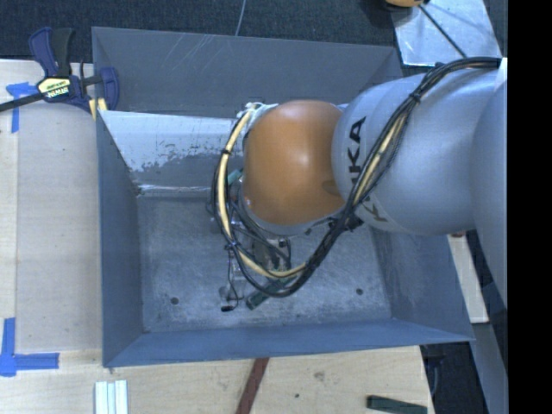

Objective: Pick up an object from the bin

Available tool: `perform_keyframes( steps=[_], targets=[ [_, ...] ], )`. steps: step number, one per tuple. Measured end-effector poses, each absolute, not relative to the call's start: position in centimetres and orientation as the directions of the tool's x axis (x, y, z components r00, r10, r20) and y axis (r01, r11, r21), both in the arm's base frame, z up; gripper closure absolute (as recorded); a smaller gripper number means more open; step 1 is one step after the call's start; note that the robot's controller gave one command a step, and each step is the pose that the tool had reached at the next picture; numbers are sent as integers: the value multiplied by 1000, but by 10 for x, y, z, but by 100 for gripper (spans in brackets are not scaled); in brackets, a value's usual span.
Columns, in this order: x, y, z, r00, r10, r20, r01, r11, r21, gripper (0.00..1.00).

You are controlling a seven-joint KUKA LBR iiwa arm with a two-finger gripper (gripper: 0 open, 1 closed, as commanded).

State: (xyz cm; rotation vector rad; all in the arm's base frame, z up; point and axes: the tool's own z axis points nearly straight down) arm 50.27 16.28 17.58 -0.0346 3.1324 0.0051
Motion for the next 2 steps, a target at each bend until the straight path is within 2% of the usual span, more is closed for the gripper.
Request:
perform_keyframes(
  steps=[1,2],
  targets=[
    [500,146,106,-999,42,-6,42,999,2,0],
    [548,102,72,-972,-234,-4,-234,972,0,100]
  ],
)
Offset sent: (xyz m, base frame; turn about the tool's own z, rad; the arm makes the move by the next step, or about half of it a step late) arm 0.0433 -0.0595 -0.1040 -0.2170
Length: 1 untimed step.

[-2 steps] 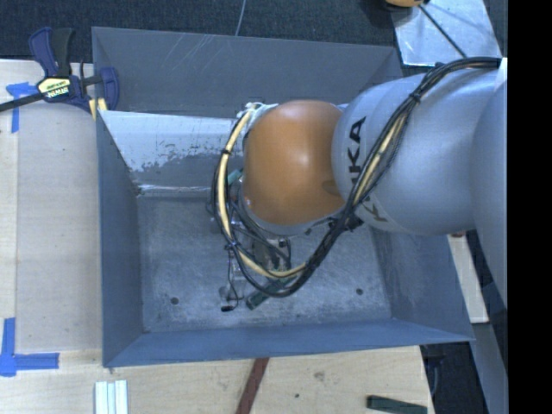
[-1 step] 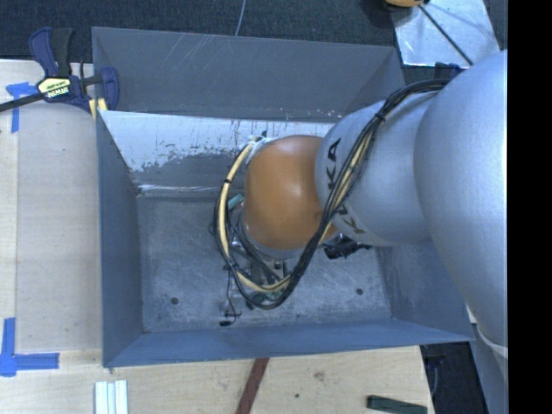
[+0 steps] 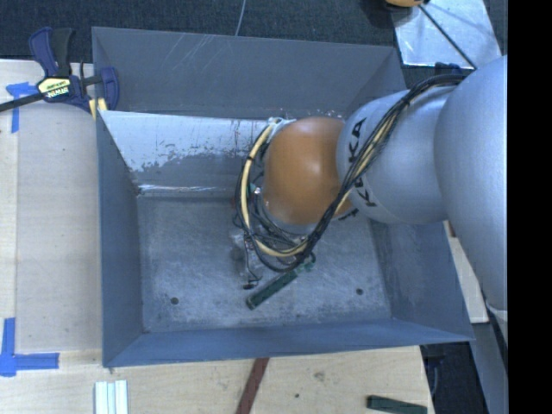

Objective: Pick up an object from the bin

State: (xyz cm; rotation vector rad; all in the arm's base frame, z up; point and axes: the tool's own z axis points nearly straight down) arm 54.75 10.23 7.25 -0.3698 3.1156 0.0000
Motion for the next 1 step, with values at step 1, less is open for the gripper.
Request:
perform_keyframes(
  steps=[1],
  targets=[
    [547,103,72,-972,-234,-2,-234,972,0,0]
  ],
)
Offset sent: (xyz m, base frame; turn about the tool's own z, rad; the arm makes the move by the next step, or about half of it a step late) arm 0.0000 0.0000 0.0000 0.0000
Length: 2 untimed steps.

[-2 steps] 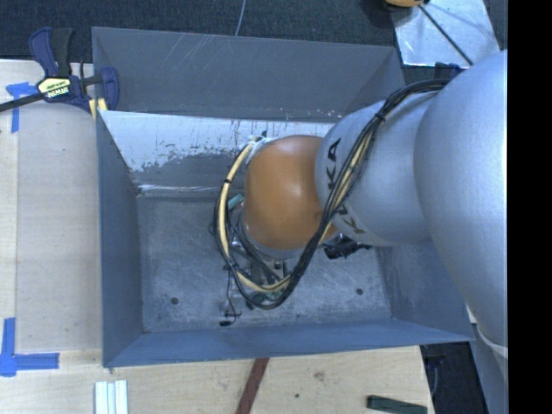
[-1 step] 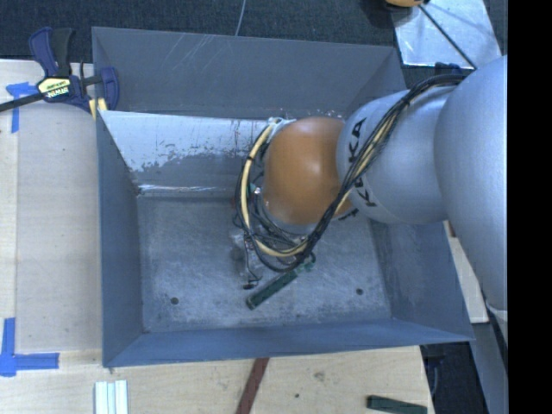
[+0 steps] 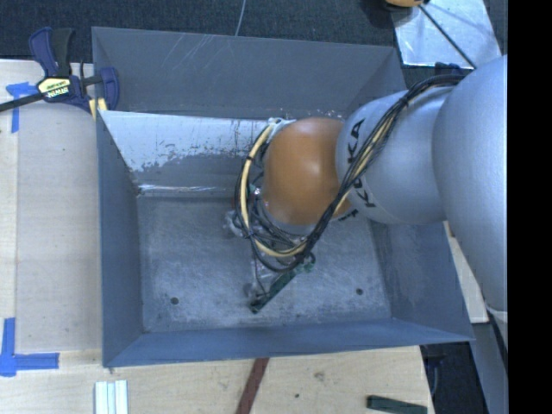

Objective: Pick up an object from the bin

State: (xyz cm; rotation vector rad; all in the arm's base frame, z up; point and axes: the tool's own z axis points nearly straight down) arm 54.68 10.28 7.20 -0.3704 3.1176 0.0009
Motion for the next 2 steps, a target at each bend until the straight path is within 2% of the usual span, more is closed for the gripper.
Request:
perform_keyframes(
  steps=[1,2],
  targets=[
    [547,103,72,-972,-234,-2,-234,972,0,0],
    [520,84,96,-927,-375,4,-375,927,3,0]
  ],
)
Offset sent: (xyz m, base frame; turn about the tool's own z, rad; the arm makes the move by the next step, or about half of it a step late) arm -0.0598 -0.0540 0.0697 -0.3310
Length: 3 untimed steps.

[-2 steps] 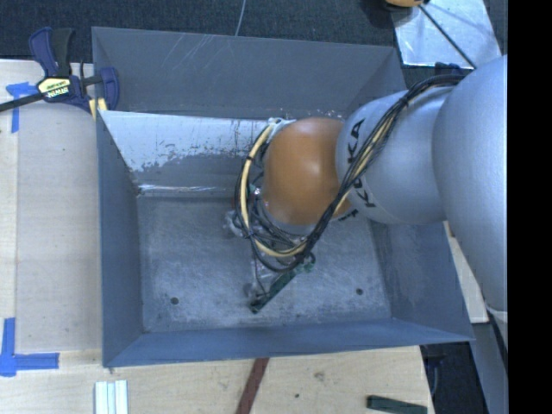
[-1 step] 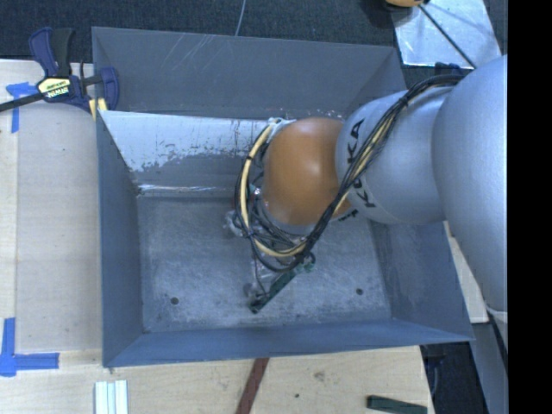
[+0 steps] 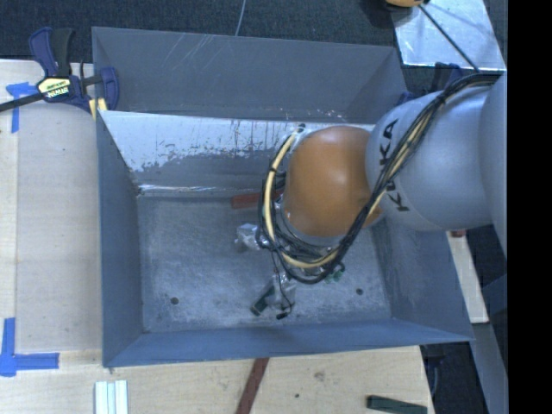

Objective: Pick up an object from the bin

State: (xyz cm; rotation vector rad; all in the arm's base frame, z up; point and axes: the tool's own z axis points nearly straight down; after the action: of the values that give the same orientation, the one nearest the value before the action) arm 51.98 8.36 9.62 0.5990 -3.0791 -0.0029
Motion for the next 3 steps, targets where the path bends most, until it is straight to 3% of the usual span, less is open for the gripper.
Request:
perform_keyframes(
  steps=[1,2,3],
  targets=[
    [515,24,71,-855,-518,-3,-518,855,0,100],
    [515,24,71,-855,-518,-3,-518,855,0,100],
    [504,25,117,-868,-497,5,-497,868,4,100]
  ],
)
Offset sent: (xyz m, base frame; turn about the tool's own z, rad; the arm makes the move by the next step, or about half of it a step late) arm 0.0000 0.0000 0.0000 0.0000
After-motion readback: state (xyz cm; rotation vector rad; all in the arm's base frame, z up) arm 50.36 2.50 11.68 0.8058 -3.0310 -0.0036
